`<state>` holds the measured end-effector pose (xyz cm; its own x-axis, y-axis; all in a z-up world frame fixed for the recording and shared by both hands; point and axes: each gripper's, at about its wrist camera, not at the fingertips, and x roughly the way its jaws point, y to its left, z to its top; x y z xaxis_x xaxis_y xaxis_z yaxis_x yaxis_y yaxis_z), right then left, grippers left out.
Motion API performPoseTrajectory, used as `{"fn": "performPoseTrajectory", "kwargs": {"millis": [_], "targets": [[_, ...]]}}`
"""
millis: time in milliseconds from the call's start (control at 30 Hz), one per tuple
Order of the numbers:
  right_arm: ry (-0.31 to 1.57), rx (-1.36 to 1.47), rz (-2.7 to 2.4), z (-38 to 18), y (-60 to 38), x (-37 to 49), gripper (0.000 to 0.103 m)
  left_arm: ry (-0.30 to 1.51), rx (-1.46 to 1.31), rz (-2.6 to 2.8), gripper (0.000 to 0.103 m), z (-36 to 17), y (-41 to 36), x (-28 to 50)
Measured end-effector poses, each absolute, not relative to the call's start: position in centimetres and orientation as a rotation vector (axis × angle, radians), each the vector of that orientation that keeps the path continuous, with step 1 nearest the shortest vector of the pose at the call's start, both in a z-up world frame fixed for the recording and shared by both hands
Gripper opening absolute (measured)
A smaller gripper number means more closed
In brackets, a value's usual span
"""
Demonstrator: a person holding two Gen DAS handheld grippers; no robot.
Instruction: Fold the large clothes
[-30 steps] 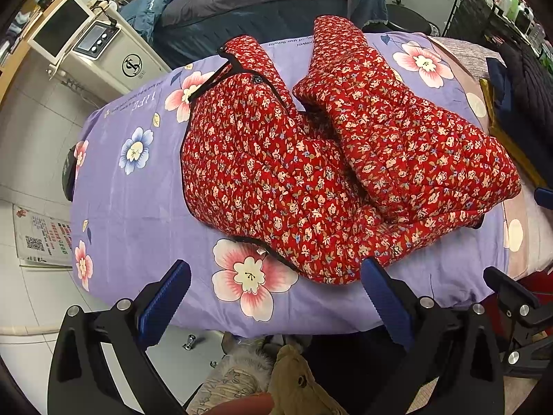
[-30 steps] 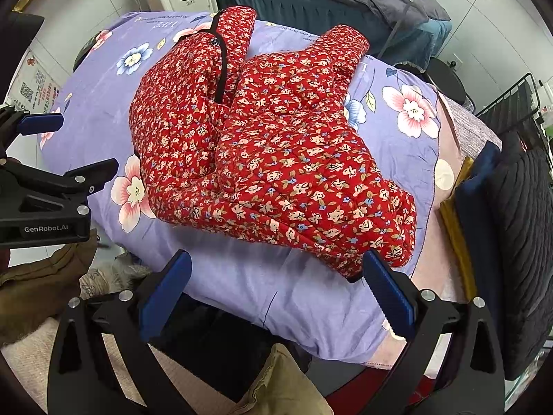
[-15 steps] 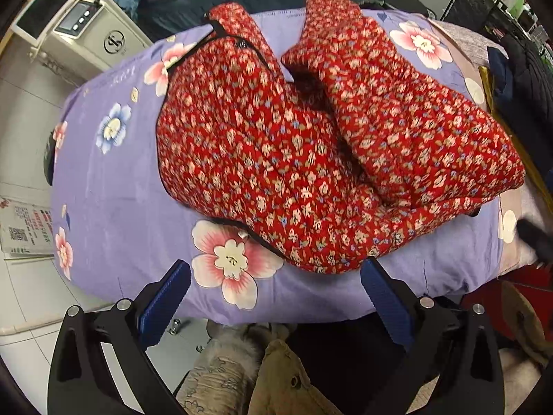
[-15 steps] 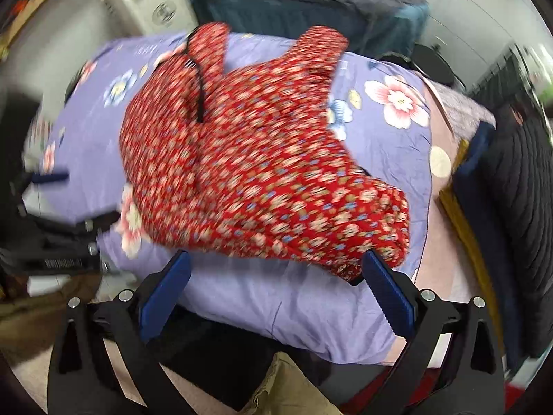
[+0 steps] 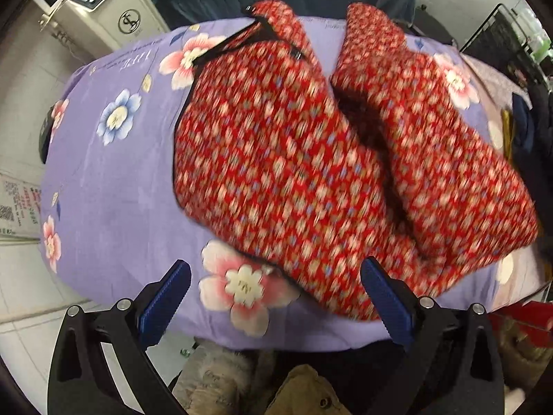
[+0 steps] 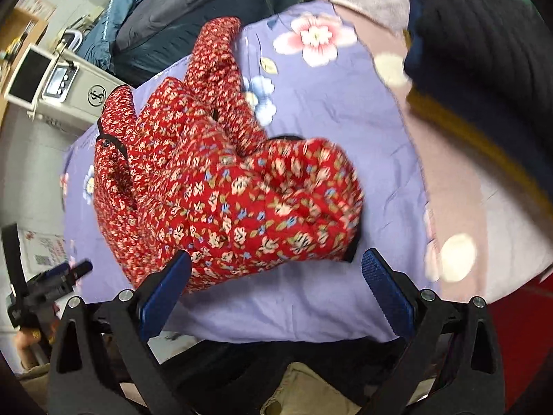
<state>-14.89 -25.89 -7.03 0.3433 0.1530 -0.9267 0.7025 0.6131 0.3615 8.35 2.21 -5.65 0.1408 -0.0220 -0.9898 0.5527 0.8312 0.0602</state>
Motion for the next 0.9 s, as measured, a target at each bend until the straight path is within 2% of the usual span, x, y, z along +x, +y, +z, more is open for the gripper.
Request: {"fn": "performPoseTrajectory", "kwargs": {"millis": [167,300,533,667,767,800,833,867,900], "targets": [[1.106,1.134,-0.472,-9.4,-27.4,-16.3,0.097,1.356,0.528,-0.536,0.097,-6.6,-3.1,10.3],[0.919,1.536,-0.556,-12.6,-29.4,-20.2,0.097,1.359,0.545,-0.670,0.097,-8.1,-7.6,11.6],[0.811,1.754,-0.575,-15.7,-29.3,-20.6,0.097,1.441,0.573,-0.704,0.092,-14.7,-12.4,14.1],[0.768,1.772,-0.580,-16.2,-29.8,-19.6,0.095,1.373,0.625,-0.736,0.067,-14.7,-13.4,13.2],[0.751,1.775,-0.578,-16.3,-30.0,-19.6,0.081,1.311,0.685,-0.765,0.045,-13.8,-13.6,12.2],[0.739,1.776,-0.573,-16.1,-30.1,-19.7,0.072,1.301,0.691,-0.772,0.033,-13.5,-13.5,11.9],[0.723,1.772,-0.564,-15.8,-30.2,-19.9,0.054,1.300,0.674,-0.808,0.022,-12.8,-13.2,11.6],[0.709,1.760,-0.553,-15.4,-30.2,-19.9,0.043,1.315,0.648,-0.836,0.011,-12.3,-13.0,11.4],[0.713,1.726,-0.541,-14.8,-30.3,-19.8,0.038,1.325,0.613,-0.852,0.011,-11.7,-12.6,11.3]]}}
